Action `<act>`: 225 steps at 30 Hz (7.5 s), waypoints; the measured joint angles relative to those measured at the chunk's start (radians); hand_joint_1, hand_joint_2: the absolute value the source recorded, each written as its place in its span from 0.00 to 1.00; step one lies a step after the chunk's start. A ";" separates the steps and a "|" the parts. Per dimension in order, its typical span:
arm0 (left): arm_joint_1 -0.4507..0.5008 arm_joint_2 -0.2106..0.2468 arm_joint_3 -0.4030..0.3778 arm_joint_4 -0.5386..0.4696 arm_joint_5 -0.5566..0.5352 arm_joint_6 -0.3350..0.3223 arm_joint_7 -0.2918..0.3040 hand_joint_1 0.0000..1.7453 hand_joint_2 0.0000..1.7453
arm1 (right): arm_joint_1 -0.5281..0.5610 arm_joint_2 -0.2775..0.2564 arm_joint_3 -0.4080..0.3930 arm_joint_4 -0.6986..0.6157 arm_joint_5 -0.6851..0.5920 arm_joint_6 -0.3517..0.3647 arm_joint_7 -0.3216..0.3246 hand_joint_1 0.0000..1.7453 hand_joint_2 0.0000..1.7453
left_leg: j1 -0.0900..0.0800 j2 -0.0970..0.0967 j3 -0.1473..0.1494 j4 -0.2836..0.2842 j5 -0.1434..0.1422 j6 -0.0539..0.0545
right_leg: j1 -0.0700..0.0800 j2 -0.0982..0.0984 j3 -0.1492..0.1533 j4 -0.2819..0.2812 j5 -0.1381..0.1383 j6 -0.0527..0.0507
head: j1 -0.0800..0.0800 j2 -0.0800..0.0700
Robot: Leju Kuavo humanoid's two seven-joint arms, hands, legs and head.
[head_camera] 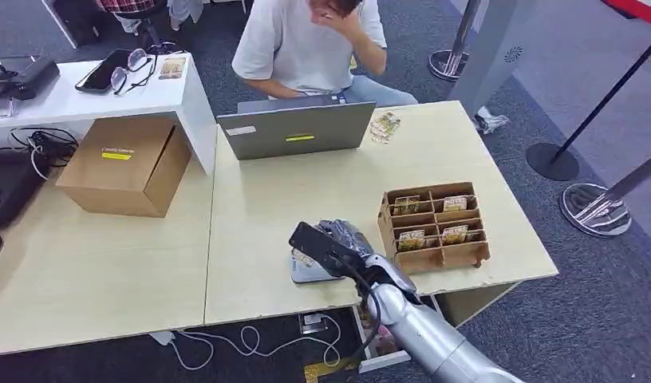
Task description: Pass the card to the sensor for recognition and then transmit it.
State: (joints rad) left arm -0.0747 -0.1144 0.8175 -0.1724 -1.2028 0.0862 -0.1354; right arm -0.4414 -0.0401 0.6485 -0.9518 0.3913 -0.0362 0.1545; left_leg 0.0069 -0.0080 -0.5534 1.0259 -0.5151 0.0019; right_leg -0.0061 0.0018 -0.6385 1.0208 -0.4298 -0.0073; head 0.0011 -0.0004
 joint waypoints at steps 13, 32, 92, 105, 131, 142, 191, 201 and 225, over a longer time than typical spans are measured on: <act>0.000 0.000 -0.001 0.000 -0.015 -0.003 0.014 0.00 0.00 | 0.008 -0.005 -0.002 0.061 0.113 -0.009 0.052 1.00 1.00 | 0.000 0.000 0.000 0.000 0.000 0.000 | 0.000 0.000 0.000 0.000 0.000 0.000 | 0.000 0.000; -0.024 0.005 -0.017 0.000 -0.030 -0.067 0.034 0.00 0.00 | 0.015 -0.005 -0.002 0.077 0.150 0.000 0.053 1.00 1.00 | 0.000 0.000 0.001 0.000 0.000 0.000 | 0.000 0.000 0.000 0.000 0.000 0.000 | 0.000 0.000; -0.063 0.141 -0.808 -0.395 0.578 -0.549 0.241 0.00 0.00 | 0.022 0.065 -0.186 0.108 0.262 -0.056 0.069 1.00 1.00 | 0.000 0.001 0.001 0.000 0.001 -0.001 | 0.000 0.000 0.000 0.001 0.001 -0.001 | 0.000 0.000; -0.061 0.169 -0.953 -0.421 0.684 -0.516 0.276 0.00 0.00 | 0.036 0.069 -0.203 0.110 0.328 -0.028 0.076 1.00 1.00 | 0.000 0.001 0.001 0.000 0.001 -0.001 | 0.000 0.001 0.000 0.001 0.001 -0.001 | 0.000 0.000; -0.068 0.185 -0.999 -0.421 0.730 -0.495 0.276 0.00 0.00 | 0.016 0.094 -0.136 0.143 0.352 0.034 0.023 1.00 1.00 | 0.000 0.001 0.001 0.000 0.001 -0.001 | 0.000 0.001 0.000 0.001 0.001 -0.001 | 0.000 0.000; -0.066 0.196 -1.001 -0.421 0.754 -0.488 0.250 0.00 0.00 | 0.011 0.078 -0.079 0.058 0.338 0.053 -0.043 1.00 1.00 | 0.000 0.001 0.001 0.000 0.001 -0.001 | 0.000 0.001 0.000 0.001 0.001 -0.001 | 0.000 0.000; -0.046 0.256 -1.143 -0.402 0.764 -0.512 0.133 0.00 0.00 | -0.495 -0.050 0.018 -0.091 0.673 -0.166 -0.133 1.00 1.00 | 0.001 0.001 0.001 0.000 0.003 -0.004 | 0.000 0.001 0.000 0.001 0.003 -0.003 | 0.000 0.000; -0.049 0.269 -1.183 -0.418 0.758 -0.496 0.128 0.00 0.00 | -0.578 -0.011 0.079 0.091 0.768 -0.177 -0.101 1.00 1.00 | 0.001 0.001 0.001 0.000 0.003 -0.004 | 0.000 0.001 0.000 0.002 0.003 -0.003 | 0.000 0.000; 0.123 0.248 -0.883 -0.107 1.405 -0.538 0.111 0.00 0.00 | -0.632 -0.071 0.010 0.270 0.865 -0.216 -0.047 1.00 1.00 | 0.000 0.002 0.000 0.000 0.002 -0.003 | 0.001 0.002 0.000 -0.001 0.003 -0.002 | 0.000 0.000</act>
State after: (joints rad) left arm 0.0481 0.1335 -0.0657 -0.2790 0.2018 -0.4513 -0.0244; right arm -1.0733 -0.1114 0.6588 -0.6821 1.2566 -0.2518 0.1072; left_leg 0.0071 -0.0058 -0.5530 1.0263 -0.5127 -0.0016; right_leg -0.0054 0.0042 -0.6386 1.0197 -0.4263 -0.0098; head 0.0011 -0.0004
